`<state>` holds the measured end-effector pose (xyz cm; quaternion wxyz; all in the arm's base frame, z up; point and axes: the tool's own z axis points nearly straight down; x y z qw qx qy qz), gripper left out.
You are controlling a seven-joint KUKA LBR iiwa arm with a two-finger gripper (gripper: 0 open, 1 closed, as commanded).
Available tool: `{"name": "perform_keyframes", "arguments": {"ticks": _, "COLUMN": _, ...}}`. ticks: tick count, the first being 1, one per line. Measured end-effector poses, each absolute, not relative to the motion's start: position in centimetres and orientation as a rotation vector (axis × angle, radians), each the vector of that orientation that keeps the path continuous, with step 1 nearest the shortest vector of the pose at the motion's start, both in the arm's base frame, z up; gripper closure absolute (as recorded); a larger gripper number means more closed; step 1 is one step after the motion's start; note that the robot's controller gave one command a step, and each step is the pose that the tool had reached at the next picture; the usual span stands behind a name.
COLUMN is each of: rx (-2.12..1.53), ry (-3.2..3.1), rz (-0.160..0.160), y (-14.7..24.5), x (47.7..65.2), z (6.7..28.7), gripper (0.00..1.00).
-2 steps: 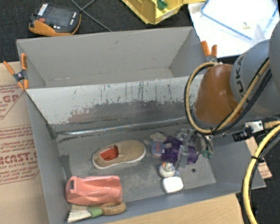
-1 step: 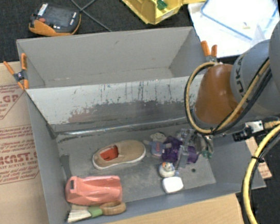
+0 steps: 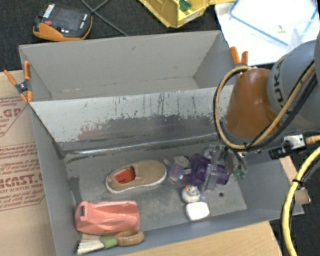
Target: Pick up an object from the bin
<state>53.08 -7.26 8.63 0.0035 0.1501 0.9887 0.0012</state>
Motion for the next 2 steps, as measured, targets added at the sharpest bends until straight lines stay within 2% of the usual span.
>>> {"name": "perform_keyframes", "arguments": {"ticks": 2, "rx": 0.469, "ry": 3.097, "rz": 0.005, "y": -7.2, "x": 53.1, "z": 12.8, "gripper": 1.00}}
